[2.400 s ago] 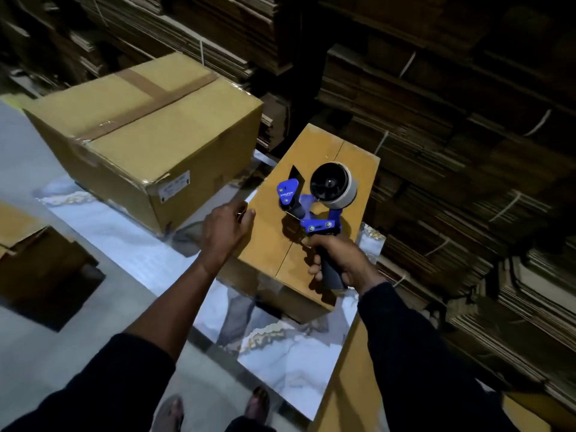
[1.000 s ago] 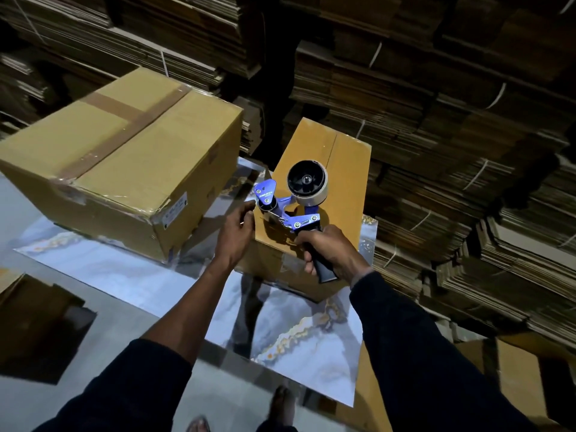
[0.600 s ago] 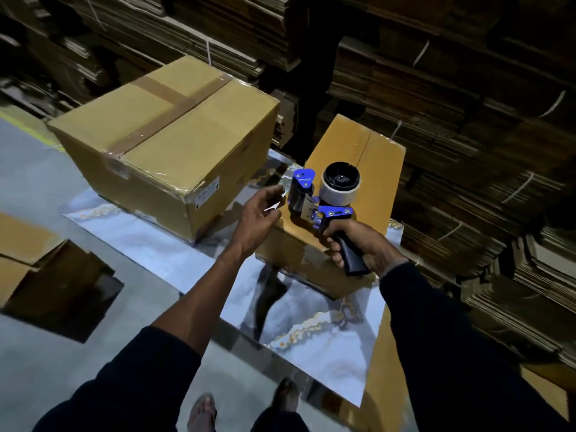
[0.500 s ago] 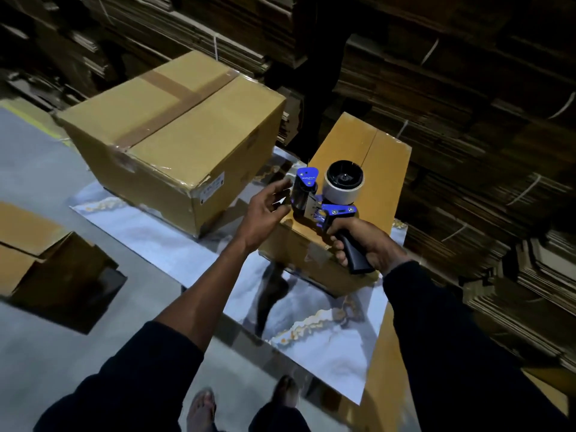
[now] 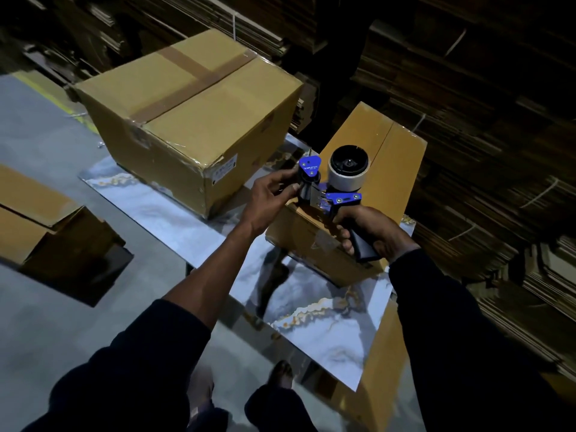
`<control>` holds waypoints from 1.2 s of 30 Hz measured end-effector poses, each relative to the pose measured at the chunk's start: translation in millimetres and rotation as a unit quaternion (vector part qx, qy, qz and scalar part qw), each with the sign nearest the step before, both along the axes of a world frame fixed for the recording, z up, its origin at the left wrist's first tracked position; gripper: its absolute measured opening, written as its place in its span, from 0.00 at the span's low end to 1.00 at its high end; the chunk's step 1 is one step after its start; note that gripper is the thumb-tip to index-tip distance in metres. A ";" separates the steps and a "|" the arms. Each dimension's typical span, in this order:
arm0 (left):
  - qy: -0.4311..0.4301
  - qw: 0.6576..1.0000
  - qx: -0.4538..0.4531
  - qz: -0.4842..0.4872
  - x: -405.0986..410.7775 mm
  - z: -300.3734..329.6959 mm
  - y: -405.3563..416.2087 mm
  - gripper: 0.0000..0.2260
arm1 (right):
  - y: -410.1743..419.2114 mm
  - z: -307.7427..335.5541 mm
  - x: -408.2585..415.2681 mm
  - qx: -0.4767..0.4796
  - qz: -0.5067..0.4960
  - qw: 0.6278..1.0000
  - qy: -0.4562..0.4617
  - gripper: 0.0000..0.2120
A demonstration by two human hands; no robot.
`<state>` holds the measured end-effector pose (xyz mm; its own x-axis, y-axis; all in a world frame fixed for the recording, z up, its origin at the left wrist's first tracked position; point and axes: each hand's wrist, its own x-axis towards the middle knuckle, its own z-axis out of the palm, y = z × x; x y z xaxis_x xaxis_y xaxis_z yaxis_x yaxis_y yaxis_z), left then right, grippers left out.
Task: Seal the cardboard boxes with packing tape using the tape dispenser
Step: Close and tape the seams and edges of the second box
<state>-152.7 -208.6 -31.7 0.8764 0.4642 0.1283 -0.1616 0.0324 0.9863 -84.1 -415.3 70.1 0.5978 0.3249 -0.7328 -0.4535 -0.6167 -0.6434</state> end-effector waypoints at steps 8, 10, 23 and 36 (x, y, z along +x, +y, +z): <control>0.016 1.000 -0.015 0.014 -8.1 -13.0 11.6 0.10 | 3.9 5.9 -10.4 -0.025 0.037 0.993 -0.111 0.08; 0.025 0.999 -0.016 0.018 -10.7 -15.0 11.9 0.09 | 5.9 6.2 -12.5 -0.029 0.052 0.988 -0.145 0.08; 0.013 0.995 -0.086 0.047 -18.0 -11.4 3.0 0.16 | 24.0 6.3 -15.0 -0.029 0.033 0.981 -0.187 0.06; -0.010 0.992 -0.093 0.084 -19.9 -14.2 -6.3 0.11 | 27.5 5.4 -22.3 0.009 -0.017 0.990 -0.141 0.05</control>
<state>-172.6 -214.9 -45.9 0.7828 0.6207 0.0431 -0.1993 0.1846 0.9624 -106.4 -387.8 75.5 0.7886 0.3115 -0.5301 -0.2754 -0.5919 -0.7575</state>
